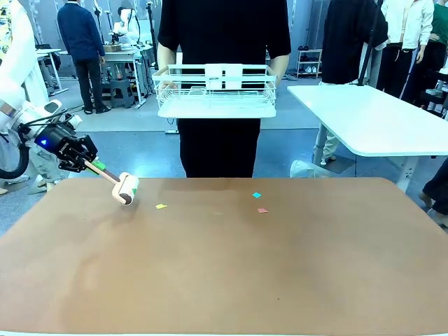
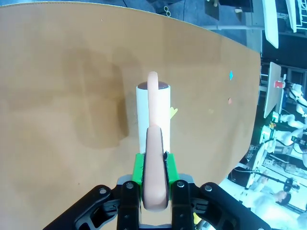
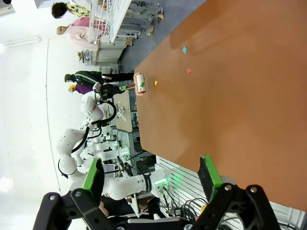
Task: Clean the table.
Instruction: Clean the table with the Lint Roller when the human lifts the Dish drying rack.
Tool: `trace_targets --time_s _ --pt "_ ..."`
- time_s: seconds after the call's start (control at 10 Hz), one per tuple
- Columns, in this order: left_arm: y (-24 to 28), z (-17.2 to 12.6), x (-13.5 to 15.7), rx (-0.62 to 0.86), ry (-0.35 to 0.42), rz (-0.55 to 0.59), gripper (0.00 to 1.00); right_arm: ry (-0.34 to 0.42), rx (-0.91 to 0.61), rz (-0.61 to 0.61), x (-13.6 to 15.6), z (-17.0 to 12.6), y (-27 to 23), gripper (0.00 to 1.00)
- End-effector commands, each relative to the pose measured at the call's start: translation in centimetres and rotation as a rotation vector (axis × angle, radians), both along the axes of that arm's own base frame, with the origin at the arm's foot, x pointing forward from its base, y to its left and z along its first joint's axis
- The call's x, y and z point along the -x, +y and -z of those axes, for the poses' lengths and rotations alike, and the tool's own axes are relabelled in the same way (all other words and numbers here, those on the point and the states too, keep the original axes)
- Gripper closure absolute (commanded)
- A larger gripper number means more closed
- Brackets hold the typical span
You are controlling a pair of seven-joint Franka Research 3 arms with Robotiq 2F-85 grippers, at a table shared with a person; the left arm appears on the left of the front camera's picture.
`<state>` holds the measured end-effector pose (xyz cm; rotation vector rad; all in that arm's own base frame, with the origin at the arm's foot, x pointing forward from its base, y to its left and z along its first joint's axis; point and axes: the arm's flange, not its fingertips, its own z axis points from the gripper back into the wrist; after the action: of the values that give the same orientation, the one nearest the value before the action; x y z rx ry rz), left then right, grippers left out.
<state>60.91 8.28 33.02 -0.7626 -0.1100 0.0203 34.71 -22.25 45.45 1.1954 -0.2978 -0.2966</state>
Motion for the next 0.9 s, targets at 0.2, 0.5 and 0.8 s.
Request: trace_targets --time_s 0.2,0.5,0.8 --pt "-1.6 1.7 -1.0 -0.037 -0.015 -0.02 0.78 -0.007 -0.005 0.0 0.1 -0.3 0.0 0.0" --pt "-2.6 2.8 -1.0 -0.007 0.052 0.016 0.78 -0.007 -0.005 0.0 0.1 -0.3 0.0 0.0" --pt "-4.1 3.5 -1.3 -0.02 0.09 0.05 0.78 -0.007 -0.005 0.0 0.1 -0.3 0.0 0.0"
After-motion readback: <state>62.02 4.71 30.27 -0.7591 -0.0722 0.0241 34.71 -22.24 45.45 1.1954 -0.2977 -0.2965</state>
